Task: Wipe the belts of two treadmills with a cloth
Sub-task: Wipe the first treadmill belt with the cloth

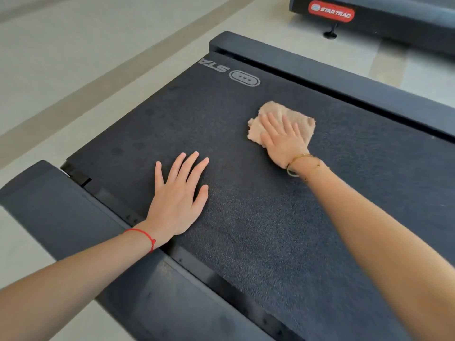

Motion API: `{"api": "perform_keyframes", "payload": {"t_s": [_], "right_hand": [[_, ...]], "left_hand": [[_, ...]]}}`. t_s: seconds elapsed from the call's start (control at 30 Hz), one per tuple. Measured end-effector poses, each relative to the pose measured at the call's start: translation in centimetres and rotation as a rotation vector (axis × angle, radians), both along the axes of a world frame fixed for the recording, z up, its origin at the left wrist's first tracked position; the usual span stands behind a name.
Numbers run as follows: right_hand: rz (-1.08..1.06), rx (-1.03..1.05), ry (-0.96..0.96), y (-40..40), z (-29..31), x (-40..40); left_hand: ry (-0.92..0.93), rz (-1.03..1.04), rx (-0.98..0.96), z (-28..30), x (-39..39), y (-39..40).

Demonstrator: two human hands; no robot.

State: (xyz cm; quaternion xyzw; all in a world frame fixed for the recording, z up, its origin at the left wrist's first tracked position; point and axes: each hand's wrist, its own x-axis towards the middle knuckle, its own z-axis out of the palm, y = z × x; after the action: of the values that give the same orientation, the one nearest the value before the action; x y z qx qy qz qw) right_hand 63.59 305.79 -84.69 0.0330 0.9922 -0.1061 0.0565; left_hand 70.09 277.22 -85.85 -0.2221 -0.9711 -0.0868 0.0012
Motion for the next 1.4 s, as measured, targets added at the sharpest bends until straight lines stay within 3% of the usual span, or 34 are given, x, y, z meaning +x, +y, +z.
{"api": "perform_keyframes", "payload": {"t_s": [0.27, 0.4, 0.53, 0.7, 0.83, 0.93, 1.2, 1.4], "right_hand": [[0.394, -0.002, 0.001, -9.0, 0.2, 16.3], [0.447, -0.056, 0.005, -8.4, 0.5, 20.7], [0.370, -0.026, 0.019, -6.7, 0.5, 18.5], [0.165, -0.035, 0.024, -6.6, 0.0, 9.7], [0.021, -0.068, -0.014, -9.7, 0.0, 2.1], [0.040, -0.079, -0.004, -13.4, 0.1, -0.3], [0.347, -0.049, 0.090, -18.5, -0.5, 8.2], [0.007, 0.013, 0.072, -12.0, -0.5, 7.3]], "left_hand": [[0.002, 0.153, 0.041, 0.1, 0.6, -0.8], [-0.062, 0.084, -0.026, 0.6, 0.4, -2.8], [-0.103, 0.074, -0.093, 1.3, -0.9, -4.4], [-0.090, 0.045, -0.098, 1.0, -3.1, -6.3], [-0.094, 0.054, -0.045, 0.4, -6.1, -8.1], [-0.087, 0.055, -0.026, 0.3, -8.5, -9.6], [-0.032, -0.139, -0.018, -0.3, -11.6, -11.7], [-0.028, -0.176, 0.006, -0.6, -11.7, -11.7]]}}
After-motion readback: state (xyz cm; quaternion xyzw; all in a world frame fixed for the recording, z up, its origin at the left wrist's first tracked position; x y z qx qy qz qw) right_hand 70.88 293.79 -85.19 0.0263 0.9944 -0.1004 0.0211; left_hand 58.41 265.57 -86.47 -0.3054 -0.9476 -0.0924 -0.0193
